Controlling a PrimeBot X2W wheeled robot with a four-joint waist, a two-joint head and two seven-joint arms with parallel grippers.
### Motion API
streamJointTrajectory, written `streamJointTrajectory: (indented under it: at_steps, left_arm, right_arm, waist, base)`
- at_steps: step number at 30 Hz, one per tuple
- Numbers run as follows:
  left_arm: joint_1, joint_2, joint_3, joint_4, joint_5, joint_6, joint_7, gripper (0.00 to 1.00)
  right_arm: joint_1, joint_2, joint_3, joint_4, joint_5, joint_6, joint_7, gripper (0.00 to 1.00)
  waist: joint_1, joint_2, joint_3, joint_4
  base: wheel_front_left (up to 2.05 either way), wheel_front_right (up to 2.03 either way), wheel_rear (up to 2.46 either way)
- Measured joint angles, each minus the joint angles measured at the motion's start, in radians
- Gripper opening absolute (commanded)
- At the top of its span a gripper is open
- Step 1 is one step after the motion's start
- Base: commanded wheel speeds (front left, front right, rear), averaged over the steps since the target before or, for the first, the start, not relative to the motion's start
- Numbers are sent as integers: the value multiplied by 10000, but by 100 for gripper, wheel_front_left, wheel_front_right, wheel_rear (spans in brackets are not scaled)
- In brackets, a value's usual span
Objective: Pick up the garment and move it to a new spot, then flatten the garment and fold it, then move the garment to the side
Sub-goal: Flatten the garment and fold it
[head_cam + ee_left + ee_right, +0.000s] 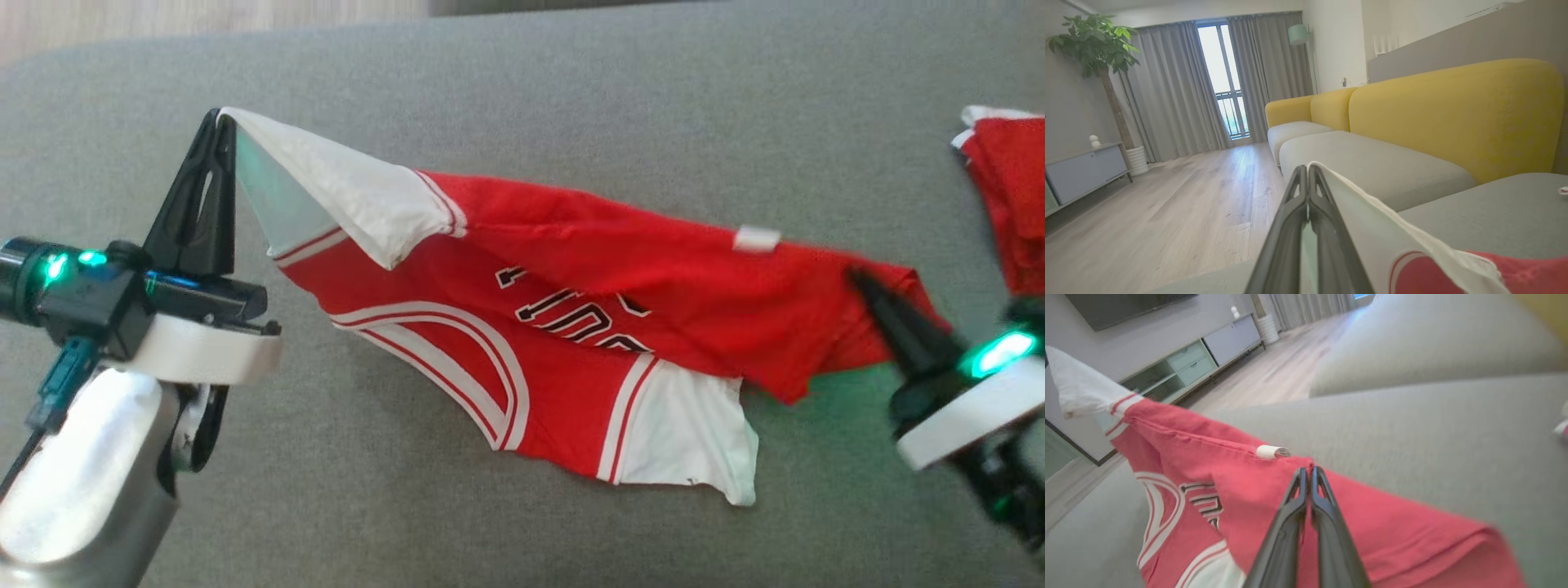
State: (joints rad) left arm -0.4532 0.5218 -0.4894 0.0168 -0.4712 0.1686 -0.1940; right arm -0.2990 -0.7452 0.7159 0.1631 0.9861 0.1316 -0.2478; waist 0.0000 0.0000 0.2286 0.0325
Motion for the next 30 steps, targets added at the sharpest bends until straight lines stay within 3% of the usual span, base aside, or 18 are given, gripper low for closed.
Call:
streamJointTrajectory:
  at_steps: [5, 10, 18, 23, 30]
  left_arm:
    - [-79, 477, -6, -531, 414, -113, -69, 0]
    - [-526, 945, 27, -1246, 784, -119, 0, 0]
    - [-2747, 1712, 453, -2525, 1220, -568, 686, 0]
    - [-5471, 1321, 493, -1712, 815, -1398, 1275, 0]
    - [-8113, 299, -52, 1250, 617, -2408, 1697, 0]
  right_arm:
    - [69, -548, -2082, -936, -1310, 0, -29, 0]
    - [243, -1047, -3522, -1785, -2165, 0, -38, 0]
    - [-29, -1960, -5384, -3139, -2500, 0, 305, 0]
    - [-1996, -2123, -5315, -3133, -2370, 0, 890, 0]
    - [-5344, -1732, -3601, -1741, -1877, 0, 1267, 0]
  waist:
    - [-1, 0, -594, -106]
    - [-1, 0, -1132, -218]
    - [-3, 0, -1635, -397]
    - [-1, 1, -1105, -348]
    - [2, 0, 44, -263]
  base:
    - [0, 0, 0]
    - [0, 0, 0]
    - [0, 0, 0]
    - [0, 0, 0]
    - [0, 0, 0]
